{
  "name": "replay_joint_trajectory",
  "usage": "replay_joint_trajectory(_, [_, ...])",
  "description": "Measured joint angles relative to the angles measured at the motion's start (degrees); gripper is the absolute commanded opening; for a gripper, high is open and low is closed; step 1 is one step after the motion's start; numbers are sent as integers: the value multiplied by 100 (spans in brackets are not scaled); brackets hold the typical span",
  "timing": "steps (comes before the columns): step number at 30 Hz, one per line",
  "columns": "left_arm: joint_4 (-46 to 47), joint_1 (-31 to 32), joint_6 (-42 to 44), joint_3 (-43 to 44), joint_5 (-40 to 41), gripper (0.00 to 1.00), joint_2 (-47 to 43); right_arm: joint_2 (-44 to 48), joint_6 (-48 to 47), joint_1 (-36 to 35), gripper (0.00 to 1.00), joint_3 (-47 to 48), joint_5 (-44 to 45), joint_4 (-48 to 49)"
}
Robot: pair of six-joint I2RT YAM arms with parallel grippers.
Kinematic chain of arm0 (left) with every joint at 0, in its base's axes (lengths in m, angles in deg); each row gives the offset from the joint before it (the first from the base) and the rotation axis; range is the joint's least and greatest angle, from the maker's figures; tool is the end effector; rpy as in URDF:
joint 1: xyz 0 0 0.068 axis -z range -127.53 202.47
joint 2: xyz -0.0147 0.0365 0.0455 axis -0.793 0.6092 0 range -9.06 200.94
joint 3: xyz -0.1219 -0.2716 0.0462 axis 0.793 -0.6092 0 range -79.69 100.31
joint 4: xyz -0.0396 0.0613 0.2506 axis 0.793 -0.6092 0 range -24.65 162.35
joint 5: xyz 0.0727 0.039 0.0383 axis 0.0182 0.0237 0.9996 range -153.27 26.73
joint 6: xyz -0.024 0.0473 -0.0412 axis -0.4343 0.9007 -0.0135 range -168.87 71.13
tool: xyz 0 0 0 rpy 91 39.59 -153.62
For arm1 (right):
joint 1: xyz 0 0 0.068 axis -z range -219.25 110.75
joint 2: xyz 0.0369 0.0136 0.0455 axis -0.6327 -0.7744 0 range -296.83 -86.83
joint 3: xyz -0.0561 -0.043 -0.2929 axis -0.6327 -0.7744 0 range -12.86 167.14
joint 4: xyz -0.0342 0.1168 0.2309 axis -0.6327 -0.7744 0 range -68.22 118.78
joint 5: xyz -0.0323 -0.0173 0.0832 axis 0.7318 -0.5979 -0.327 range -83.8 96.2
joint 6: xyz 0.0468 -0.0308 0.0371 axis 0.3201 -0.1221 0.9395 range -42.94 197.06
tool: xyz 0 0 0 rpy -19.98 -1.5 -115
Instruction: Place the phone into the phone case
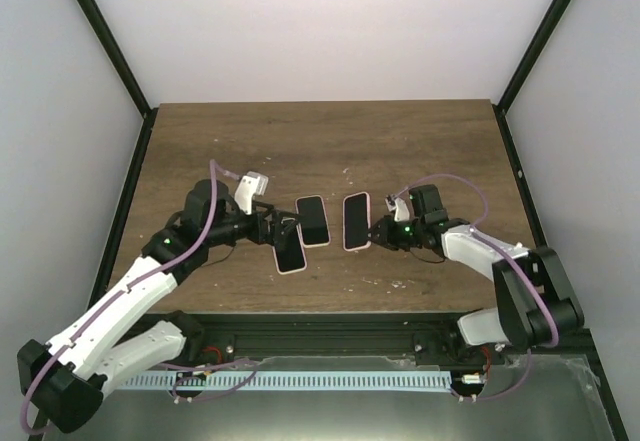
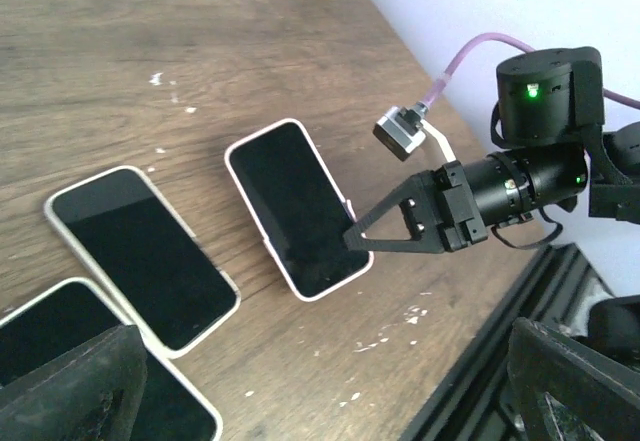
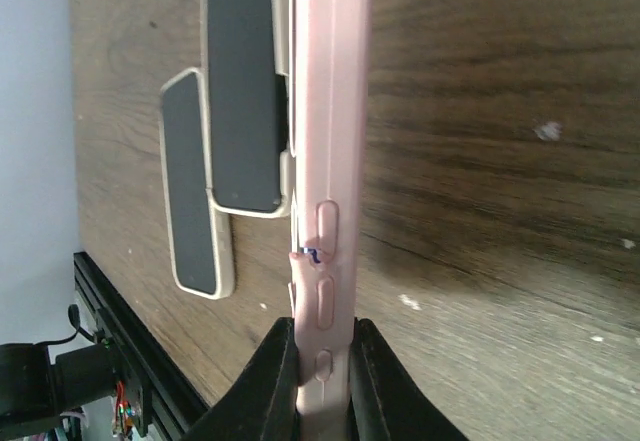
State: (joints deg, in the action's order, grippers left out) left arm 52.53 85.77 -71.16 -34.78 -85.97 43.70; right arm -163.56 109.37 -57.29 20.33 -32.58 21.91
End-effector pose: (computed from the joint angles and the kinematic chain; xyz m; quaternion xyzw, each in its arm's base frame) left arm 0.1577 -0.1284 0.3158 0.1819 0.8253 -0.3856 0.3704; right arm 0.2226 0.1079 0.1849 -0.0013 0.8946 0.4186 0.1562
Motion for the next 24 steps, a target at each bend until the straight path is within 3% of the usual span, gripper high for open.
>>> replay_joint_trajectory(6, [-361,-22,72,0,466,100,-199,-647,-79,149,1,7,-160,269])
replay_joint_trajectory(10, [-494,-31,74,0,619,100,-236,-1005,-103,291,8,50,-328,507])
replay_joint_trajectory(19, [-649,-33,33,0,850,100,-271,-1220,-197,400,50,173,-269,551])
replay_joint_trajectory(24, [-754,-33,-35,9,1084,100,-398,-885,-273,404,79,262,136,216])
